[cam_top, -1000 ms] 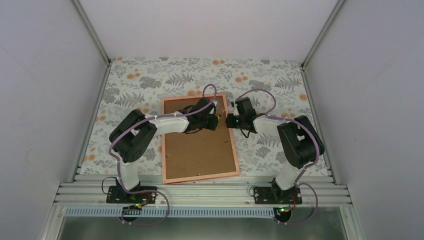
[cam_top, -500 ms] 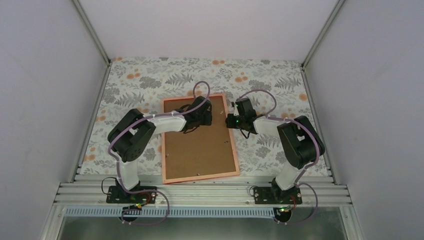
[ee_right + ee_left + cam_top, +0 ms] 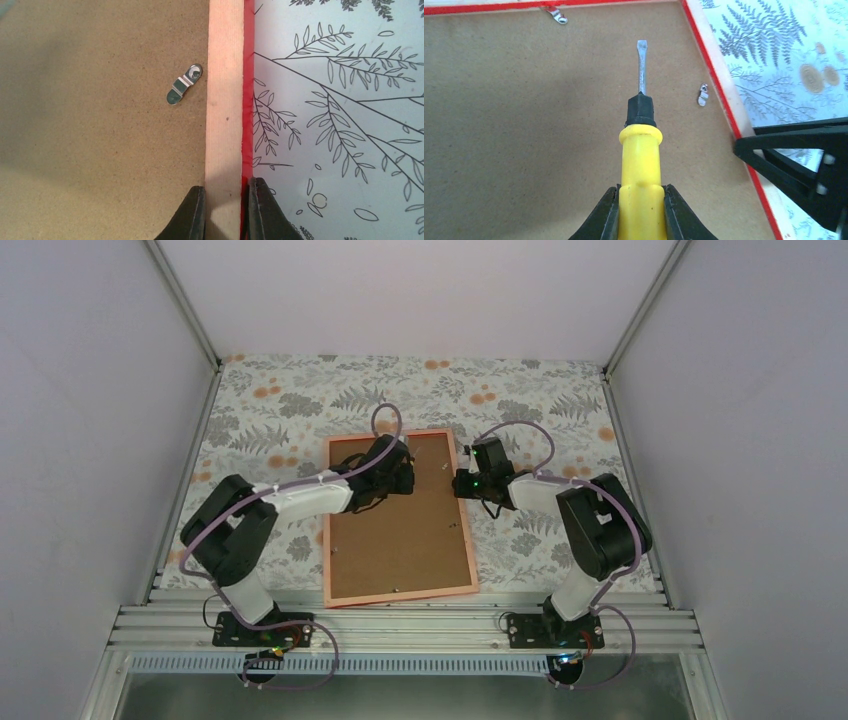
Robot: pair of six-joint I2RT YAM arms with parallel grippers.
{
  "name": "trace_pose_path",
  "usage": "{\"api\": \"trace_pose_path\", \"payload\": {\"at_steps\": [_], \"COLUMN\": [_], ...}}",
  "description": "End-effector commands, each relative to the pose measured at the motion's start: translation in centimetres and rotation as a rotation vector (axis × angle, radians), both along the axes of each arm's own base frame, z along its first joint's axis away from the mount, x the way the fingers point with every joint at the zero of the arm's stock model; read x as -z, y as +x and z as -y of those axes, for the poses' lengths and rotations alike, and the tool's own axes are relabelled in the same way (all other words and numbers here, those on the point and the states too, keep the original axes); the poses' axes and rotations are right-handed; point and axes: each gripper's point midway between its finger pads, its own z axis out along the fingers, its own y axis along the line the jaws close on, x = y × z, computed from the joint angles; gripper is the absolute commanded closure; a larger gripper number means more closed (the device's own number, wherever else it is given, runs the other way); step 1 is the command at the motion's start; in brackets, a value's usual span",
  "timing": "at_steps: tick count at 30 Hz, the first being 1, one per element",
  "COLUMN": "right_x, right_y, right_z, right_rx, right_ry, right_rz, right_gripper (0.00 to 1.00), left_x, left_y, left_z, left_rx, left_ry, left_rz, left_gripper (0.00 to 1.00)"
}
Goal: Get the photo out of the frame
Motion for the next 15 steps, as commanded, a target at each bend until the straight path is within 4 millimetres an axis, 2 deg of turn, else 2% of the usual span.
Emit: {"api": "trace_pose_path", "payload": {"at_steps": [1, 8, 10, 15], "right_x": [1.7, 0.8, -0.6, -1.3], "right_y": [-2.3, -0.2, 0.6, 1.7], "right_z": [1.3, 4.0, 5.0, 7.5], "right_rx": [0.020, 0.149, 0.194, 0.293], "right_ry": [-0.030, -0.009, 0.015, 0.086], "right_rz": [-0.111, -0.083, -0.044, -0.020], "right_gripper": [0.93, 0.96, 0.96, 0.96], "left_x": [-2.3, -3.9, -4.4, -3.7], "left_y": [-0.8, -2.2, -2.5, -3.4], "left_z": [-0.5, -2.5, -3.1, -4.9], "left_rx": [0.008, -0.009, -0.019, -0.046], "left_ry": [-0.041, -0.039, -0.042, -0.025], "left_rz": [0.027, 0.062, 0.073, 0.059], "left_gripper": [0.98, 0.98, 0.98, 0.98]}}
